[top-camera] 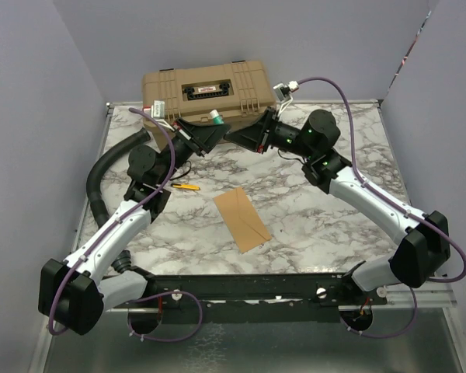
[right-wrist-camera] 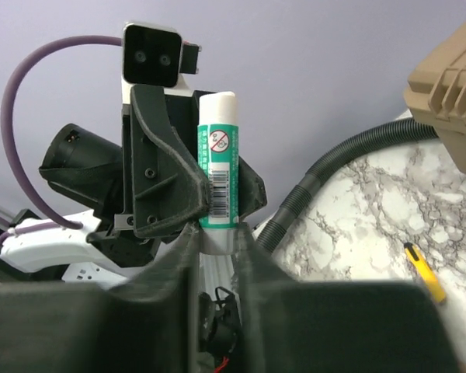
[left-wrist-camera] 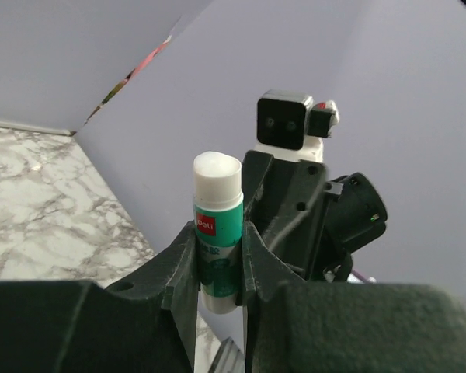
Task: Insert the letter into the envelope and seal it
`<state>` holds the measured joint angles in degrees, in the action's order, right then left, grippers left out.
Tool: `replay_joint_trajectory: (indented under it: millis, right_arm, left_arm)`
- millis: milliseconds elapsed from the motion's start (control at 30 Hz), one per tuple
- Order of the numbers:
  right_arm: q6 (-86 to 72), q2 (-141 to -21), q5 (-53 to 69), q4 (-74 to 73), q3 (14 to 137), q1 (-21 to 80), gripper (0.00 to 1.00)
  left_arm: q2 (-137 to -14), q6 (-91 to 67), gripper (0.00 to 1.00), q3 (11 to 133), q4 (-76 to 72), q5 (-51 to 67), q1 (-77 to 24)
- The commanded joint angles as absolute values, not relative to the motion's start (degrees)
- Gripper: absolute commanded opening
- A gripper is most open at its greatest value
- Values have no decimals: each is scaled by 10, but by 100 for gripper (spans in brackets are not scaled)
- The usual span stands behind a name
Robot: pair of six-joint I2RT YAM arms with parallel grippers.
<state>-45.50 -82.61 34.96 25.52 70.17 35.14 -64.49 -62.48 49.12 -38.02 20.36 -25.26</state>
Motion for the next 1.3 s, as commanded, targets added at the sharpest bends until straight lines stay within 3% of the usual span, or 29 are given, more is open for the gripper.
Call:
replay_joint_trajectory:
  millis: [0, 33, 100, 233, 333, 467, 633, 900, 1267]
  right_arm:
    - [-392, -798, 293, 195, 706, 342, 45]
    - [-370, -789, 264, 144, 701, 342, 58]
    - [-339, -766, 197, 80, 684, 342, 74]
    - [-307, -731, 64, -31, 659, 342, 82]
    - [-314, -737, -56, -133, 660, 340, 82]
    - [-360, -788, -173, -275, 681, 315, 82]
    - [-324, -885, -123, -303, 697, 255, 80]
    - [-217, -1052, -64, -323, 804, 229, 68]
    - [-232, -1149, -90, -381, 881, 229, 49]
  left_arm:
    - [-629, -567, 0, 468, -333, 211, -253]
    - [-626, -547, 0, 470, -310, 192, -253]
    - [-617, -500, 0, 472, -251, 144, -252]
    - [-597, -435, 0, 472, -130, 13, -252]
    - [-587, -417, 0, 466, -79, -70, -251]
    - [-576, -405, 0, 449, -73, -82, -251]
    - [-572, -397, 0, 439, -75, -62, -251]
    - [-572, -407, 0, 425, -84, -31, -251]
    - [-558, -397, 0, 407, -136, -5, -252]
